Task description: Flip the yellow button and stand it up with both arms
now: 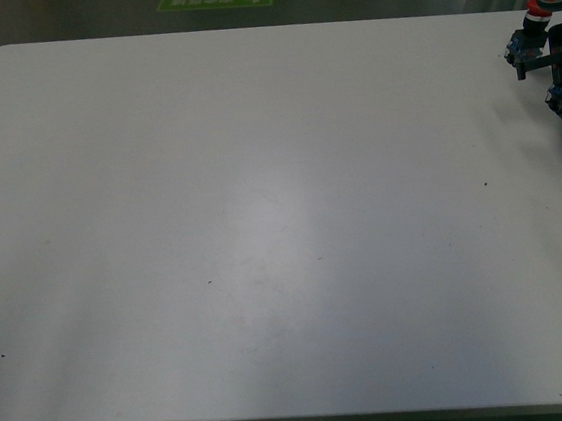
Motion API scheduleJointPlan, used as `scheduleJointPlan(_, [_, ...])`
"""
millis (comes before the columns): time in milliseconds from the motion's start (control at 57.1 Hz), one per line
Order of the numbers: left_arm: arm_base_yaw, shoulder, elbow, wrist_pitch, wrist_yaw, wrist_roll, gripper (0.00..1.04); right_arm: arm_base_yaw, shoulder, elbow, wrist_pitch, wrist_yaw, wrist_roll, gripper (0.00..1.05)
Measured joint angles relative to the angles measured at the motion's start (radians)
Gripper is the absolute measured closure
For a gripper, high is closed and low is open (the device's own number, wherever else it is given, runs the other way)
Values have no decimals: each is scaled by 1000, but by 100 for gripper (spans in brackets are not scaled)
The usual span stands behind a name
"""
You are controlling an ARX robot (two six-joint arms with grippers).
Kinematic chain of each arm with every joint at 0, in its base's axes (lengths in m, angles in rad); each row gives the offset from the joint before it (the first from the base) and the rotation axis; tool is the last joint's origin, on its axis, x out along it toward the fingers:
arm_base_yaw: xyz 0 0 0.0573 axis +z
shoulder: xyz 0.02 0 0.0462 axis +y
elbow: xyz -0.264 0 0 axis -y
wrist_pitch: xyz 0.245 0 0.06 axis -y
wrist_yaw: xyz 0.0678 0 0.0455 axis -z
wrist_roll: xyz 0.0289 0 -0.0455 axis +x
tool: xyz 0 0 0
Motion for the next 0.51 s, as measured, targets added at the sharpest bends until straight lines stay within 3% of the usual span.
scheduleJointPlan(403, [0, 0, 0, 0, 0, 0, 7, -3, -36, -32, -22, -29, 35, 6])
scheduleJointPlan(508, [0, 0, 0, 0, 0, 0, 7, -1, -59, -37, -34, -38, 49, 8])
